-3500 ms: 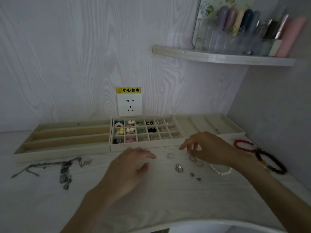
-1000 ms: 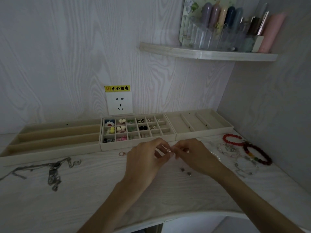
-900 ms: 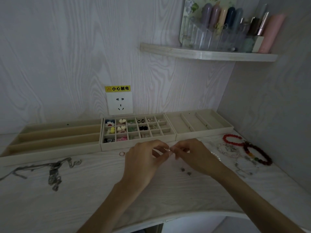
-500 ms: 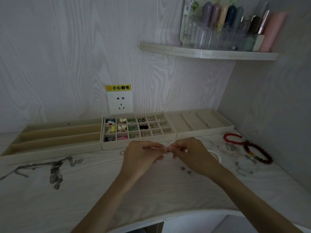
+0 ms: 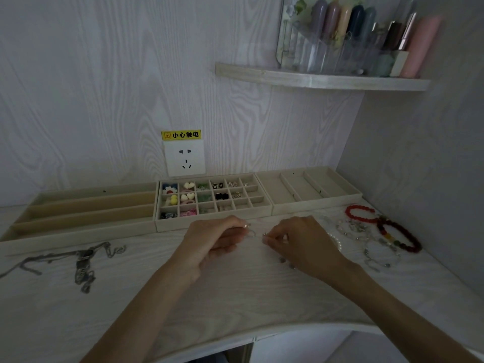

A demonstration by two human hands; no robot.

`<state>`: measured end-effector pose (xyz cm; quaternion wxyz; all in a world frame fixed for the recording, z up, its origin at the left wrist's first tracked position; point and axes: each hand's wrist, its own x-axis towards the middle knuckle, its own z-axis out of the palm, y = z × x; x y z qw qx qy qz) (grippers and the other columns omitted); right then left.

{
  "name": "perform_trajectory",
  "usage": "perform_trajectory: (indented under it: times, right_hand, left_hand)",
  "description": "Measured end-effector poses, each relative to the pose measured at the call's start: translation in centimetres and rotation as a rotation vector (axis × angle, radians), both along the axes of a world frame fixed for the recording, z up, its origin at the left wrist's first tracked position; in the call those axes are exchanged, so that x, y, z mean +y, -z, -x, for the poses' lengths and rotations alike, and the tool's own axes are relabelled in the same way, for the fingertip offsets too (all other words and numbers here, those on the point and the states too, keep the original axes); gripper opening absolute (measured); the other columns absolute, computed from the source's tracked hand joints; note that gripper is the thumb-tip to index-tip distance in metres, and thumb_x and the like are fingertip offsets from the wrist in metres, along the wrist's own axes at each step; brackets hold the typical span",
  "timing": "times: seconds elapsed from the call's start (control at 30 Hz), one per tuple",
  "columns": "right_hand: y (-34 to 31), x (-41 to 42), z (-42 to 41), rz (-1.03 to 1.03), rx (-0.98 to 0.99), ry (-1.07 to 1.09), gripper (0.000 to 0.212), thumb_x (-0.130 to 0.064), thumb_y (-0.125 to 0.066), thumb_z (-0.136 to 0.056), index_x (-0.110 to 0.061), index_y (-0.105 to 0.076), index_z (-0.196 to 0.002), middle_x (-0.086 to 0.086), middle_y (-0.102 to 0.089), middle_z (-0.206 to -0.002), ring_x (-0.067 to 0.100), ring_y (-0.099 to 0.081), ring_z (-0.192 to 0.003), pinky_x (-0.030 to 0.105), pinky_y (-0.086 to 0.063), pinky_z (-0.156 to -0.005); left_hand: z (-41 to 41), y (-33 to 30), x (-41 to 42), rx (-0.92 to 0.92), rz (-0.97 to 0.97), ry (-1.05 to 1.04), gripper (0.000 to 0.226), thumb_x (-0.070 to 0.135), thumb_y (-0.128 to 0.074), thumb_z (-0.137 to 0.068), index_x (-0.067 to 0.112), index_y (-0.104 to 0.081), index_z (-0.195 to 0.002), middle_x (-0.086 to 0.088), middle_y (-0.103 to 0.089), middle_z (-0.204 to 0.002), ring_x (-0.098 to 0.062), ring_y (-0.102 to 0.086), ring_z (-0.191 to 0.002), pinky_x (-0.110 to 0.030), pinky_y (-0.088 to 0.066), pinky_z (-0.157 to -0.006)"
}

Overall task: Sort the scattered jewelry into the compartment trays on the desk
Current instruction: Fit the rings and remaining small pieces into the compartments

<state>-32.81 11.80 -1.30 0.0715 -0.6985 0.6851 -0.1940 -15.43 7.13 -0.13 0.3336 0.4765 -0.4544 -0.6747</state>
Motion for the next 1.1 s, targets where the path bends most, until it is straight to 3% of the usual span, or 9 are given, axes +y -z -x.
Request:
perform_trajectory:
  times: [0.13, 0.27, 0.37, 0.47, 0.63, 0.73, 0.8, 0.93, 1.1]
  right_hand:
    - [-0.3, 0.1, -0.3, 0.011, 0.023, -0.027, 0.020, -0.040, -0.062, -0.086, -0.026, -0.075, -0.090, -0.010, -0.068, -0.075, 0.006, -0.058, -0.072, 0.024, -0.039, -0.080]
    - [-0.5, -0.1, -0.4, -0.020, -0.028, -0.030, 0.013, -0.042, -0.067, -0.081, -0.031, -0.074, -0.082, -0.013, -0.061, -0.065, -0.001, -0.052, -0.059, 0.016, -0.033, -0.067]
    - [-1.5, -0.1, -0.7, -0.030, -0.359, -0.003, 0.021, -0.041, -0.058, -0.087, -0.029, -0.074, -0.079, -0.014, -0.061, -0.061, -0.005, -0.053, -0.055, 0.007, -0.037, -0.057]
    - [-2.5, 0.0, -1.3, -0.221, -0.672, -0.007, 0.032, -0.046, -0.052, -0.089, -0.028, -0.074, -0.074, -0.009, -0.065, -0.060, -0.004, -0.052, -0.053, 0.005, -0.040, -0.056]
    - [-2.5, 0.0, -1.3, -0.284, -0.741, -0.006, 0.032, -0.045, -0.057, -0.087, -0.018, -0.074, -0.085, -0.005, -0.068, -0.071, 0.001, -0.055, -0.059, 0.008, -0.038, -0.055]
    - [-2.5, 0.1, -1.1, -0.267, -0.772, -0.020, 0.024, -0.035, -0.060, -0.087, -0.014, -0.074, -0.089, -0.007, -0.067, -0.071, -0.001, -0.054, -0.060, 0.008, -0.038, -0.055]
    - [-2.6, 0.1, -1.2, -0.212, -0.783, -0.009, 0.018, -0.030, -0.060, -0.088, -0.018, -0.073, -0.082, -0.013, -0.065, -0.063, -0.006, -0.052, -0.054, 0.004, -0.037, -0.052]
    - [-2.6, 0.2, -1.4, -0.043, -0.843, 0.004, 0.011, -0.025, -0.063, -0.087, -0.021, -0.073, -0.085, -0.023, -0.061, -0.053, -0.008, -0.053, -0.050, 0.002, -0.036, -0.049]
    - [-2.1, -0.3, -1.7, 0.153, -0.808, -0.045, 0.010, -0.023, -0.067, -0.083, -0.030, -0.073, -0.084, -0.020, -0.069, -0.071, -0.003, -0.059, -0.062, 0.011, -0.043, -0.058]
  left_hand:
    - [-0.5, -0.2, 0.1, 0.068, -0.061, 0.047, 0.007, 0.018, -0.069, -0.077, 0.013, -0.074, -0.077, -0.003, -0.074, -0.081, -0.004, -0.064, -0.056, -0.016, -0.051, -0.052]
    - [-1.1, -0.5, 0.4, 0.179, -0.088, 0.093, 0.013, 0.021, -0.071, -0.064, 0.014, -0.074, -0.074, -0.002, -0.073, -0.079, -0.004, -0.061, -0.053, -0.016, -0.050, -0.048]
    - [-1.1, -0.6, 0.5, 0.113, -0.020, 0.093, 0.023, 0.024, -0.072, -0.062, 0.014, -0.074, -0.082, -0.002, -0.074, -0.082, -0.004, -0.064, -0.058, -0.016, -0.049, -0.049]
    - [-0.9, -0.5, 0.6, -0.047, 0.130, 0.095, 0.016, 0.025, -0.068, -0.077, 0.015, -0.073, -0.089, 0.002, -0.075, -0.085, -0.006, -0.068, -0.068, -0.019, -0.047, -0.058]
    - [-0.8, -0.5, 1.2, -0.252, 0.578, 0.121, 0.009, 0.017, -0.072, -0.078, 0.025, -0.072, -0.075, 0.011, -0.073, -0.072, -0.004, -0.069, -0.064, -0.010, -0.045, -0.051]
    - [-0.9, -0.1, 1.2, -0.310, 0.771, 0.128, 0.009, 0.021, -0.077, -0.075, 0.029, -0.074, -0.079, 0.016, -0.072, -0.074, -0.001, -0.068, -0.067, -0.014, -0.052, -0.063]
    - [-0.9, 0.1, 1.3, -0.302, 0.828, 0.109, 0.012, 0.023, -0.078, -0.074, 0.029, -0.074, -0.083, 0.017, -0.072, -0.075, 0.001, -0.068, -0.069, -0.014, -0.054, -0.066]
    - [-0.5, 0.1, 1.1, -0.203, 0.667, 0.054, 0.009, 0.025, -0.072, -0.080, 0.027, -0.070, -0.089, 0.012, -0.073, -0.075, -0.002, -0.070, -0.070, -0.014, -0.053, -0.060]
    - [0.1, -0.1, 0.7, -0.063, 0.496, 0.025, 0.016, 0.027, -0.050, -0.095, 0.027, -0.066, -0.093, 0.012, -0.073, -0.081, -0.003, -0.069, -0.075, -0.020, -0.055, -0.061]
